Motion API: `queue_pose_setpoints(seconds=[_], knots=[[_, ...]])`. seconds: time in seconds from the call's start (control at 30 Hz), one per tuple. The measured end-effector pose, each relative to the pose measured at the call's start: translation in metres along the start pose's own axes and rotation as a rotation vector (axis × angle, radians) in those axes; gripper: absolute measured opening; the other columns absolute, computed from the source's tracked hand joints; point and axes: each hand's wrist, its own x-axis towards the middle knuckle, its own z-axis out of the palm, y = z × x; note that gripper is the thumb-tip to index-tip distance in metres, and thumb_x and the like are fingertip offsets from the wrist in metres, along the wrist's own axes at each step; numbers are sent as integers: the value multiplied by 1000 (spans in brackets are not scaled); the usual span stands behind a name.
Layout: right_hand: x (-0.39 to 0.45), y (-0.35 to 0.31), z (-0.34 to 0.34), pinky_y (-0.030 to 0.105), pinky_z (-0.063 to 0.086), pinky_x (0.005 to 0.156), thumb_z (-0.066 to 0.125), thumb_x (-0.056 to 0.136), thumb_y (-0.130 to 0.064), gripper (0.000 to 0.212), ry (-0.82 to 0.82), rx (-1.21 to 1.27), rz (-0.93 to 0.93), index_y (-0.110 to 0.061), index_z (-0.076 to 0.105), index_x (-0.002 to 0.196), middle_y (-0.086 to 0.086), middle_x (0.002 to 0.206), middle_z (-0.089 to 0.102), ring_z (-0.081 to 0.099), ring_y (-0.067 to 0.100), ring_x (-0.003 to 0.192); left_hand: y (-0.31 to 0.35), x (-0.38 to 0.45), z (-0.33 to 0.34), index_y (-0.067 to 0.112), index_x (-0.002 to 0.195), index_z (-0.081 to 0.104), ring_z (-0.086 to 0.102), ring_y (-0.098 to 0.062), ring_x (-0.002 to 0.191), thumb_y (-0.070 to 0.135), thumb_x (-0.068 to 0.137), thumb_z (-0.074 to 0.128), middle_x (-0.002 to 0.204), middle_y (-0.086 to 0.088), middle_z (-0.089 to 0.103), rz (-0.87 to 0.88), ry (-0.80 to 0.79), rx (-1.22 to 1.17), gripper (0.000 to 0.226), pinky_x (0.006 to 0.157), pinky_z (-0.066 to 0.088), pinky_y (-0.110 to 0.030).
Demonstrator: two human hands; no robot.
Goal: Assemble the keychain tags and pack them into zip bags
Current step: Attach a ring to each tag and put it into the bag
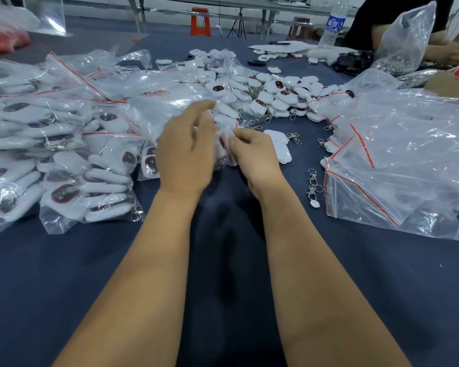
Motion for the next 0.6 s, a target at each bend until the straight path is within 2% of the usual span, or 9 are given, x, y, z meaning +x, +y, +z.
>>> queue_pose_setpoints(seconds=[0.07,0.13,0.17,0.23,0.3,0.4,0.47,0.53,0.6], knots=[[0,-6,0,34,39,72,48,94,-13,24,-30,25,71,3,65,86,14,81,58,47,19,74,-3,8,-12,33,93,65,55,-11,64,32,93,36,73,9,65,-134,227,-179,30,66,50,-32],[-2,-12,-2,22,47,75,48,95,-21,31,-124,120,115,-9,68,116,7,112,71,61,12,81,-4,14,-24,31,84,62,47,-7,59,28,92,36,67,8,63,-253,451,-300,27,62,42,-24],[-2,-13,-2,16,47,80,51,93,-22,34,-171,151,81,-20,66,124,0,123,69,64,4,88,-4,17,-28,28,82,61,45,-9,61,26,92,36,66,6,63,-297,533,-360,26,64,40,-24],[-4,-9,-3,20,46,98,58,88,-15,46,-204,166,-43,-29,61,131,-12,124,67,62,0,109,-6,21,-33,22,82,59,45,-15,66,21,94,37,65,2,61,-349,600,-475,25,67,38,-30],[-5,-7,-4,24,47,104,55,90,-1,48,-134,169,-114,-22,62,132,-15,118,68,61,1,114,-7,23,-32,20,85,58,50,-16,71,17,98,36,71,1,62,-391,565,-504,26,69,41,-30],[-3,-9,-9,28,48,104,46,97,6,42,-53,233,-128,-14,62,131,-9,118,67,66,-2,96,-13,24,-28,24,90,57,57,-11,86,19,101,34,89,2,66,-470,437,-491,26,78,45,-22],[-2,-11,-12,30,53,97,46,99,2,38,-22,299,-145,-18,66,125,-13,106,70,66,-1,83,-19,24,-25,26,92,58,59,-5,90,18,99,37,97,6,65,-494,335,-452,24,77,43,-17],[0,-13,-14,35,54,88,45,100,-1,37,3,402,-148,-23,70,115,-10,99,72,66,5,83,-27,25,-22,28,93,61,58,3,79,13,95,43,98,8,63,-517,235,-396,23,67,42,-13],[1,-16,-17,32,54,77,44,101,-3,37,15,501,-143,-26,71,110,-7,99,72,67,7,83,-35,25,-20,27,97,62,58,-3,77,10,91,47,96,5,63,-569,122,-326,23,70,48,-18]])
